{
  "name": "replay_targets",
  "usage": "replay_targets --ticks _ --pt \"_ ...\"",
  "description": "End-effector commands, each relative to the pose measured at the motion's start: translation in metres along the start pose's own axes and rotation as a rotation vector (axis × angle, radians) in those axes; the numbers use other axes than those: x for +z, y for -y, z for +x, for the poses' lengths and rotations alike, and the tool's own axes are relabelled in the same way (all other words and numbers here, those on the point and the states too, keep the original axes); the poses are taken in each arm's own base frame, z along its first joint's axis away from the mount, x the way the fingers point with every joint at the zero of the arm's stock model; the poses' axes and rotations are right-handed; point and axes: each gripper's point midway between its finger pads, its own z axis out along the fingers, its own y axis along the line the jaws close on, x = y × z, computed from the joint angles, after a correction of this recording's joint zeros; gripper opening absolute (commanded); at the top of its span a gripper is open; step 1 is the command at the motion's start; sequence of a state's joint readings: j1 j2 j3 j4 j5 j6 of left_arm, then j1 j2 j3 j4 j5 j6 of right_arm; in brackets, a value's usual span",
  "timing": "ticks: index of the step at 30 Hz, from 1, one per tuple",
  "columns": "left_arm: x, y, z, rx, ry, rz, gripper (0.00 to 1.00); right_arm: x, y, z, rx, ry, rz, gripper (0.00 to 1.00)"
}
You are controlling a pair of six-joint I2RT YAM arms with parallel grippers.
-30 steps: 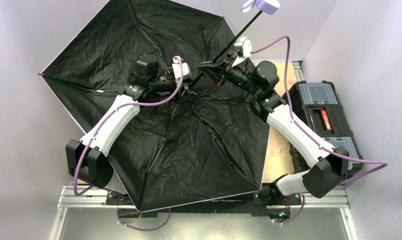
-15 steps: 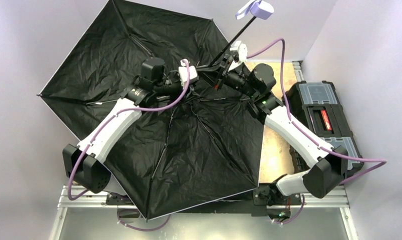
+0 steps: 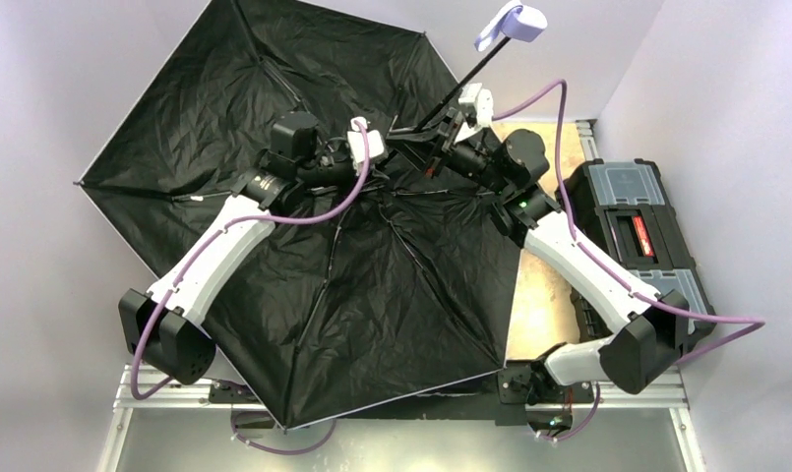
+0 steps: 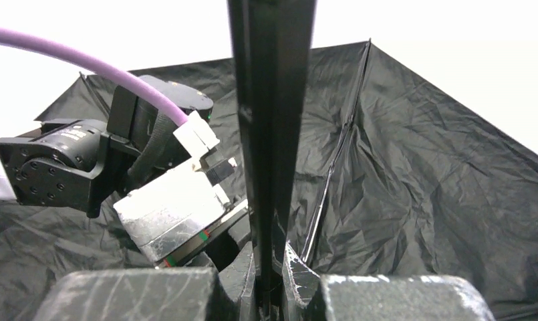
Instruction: Open the umbrella
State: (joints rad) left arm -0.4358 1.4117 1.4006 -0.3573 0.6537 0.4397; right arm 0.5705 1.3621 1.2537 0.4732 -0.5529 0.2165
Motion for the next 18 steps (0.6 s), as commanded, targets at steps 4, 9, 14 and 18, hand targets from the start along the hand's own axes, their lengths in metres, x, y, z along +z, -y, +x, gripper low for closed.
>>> replay_targets --ticks 4,9,14,18 --pt "-0.027 -0.033 -0.057 0.259 0.114 -0.142 0.0 -0.015 -0.04 -0.041 -0.057 0.094 -0.128 0.43" --pt "-0.048 -0.048 -0.083 0.43 0.126 -0.178 0.0 -0.031 -0.042 -0.024 -0.024 0.041 -0.096 0.78" --pt "-0.06 -0.057 -0.095 0.694 0.102 -0.211 0.0 -0.054 -0.023 0.002 0.029 -0.056 0.024 0.87" --pt "-0.07 -0.069 -0.103 0.89 0.065 -0.256 0.0 -0.084 0.025 0.007 0.143 -0.105 0.166 0.88"
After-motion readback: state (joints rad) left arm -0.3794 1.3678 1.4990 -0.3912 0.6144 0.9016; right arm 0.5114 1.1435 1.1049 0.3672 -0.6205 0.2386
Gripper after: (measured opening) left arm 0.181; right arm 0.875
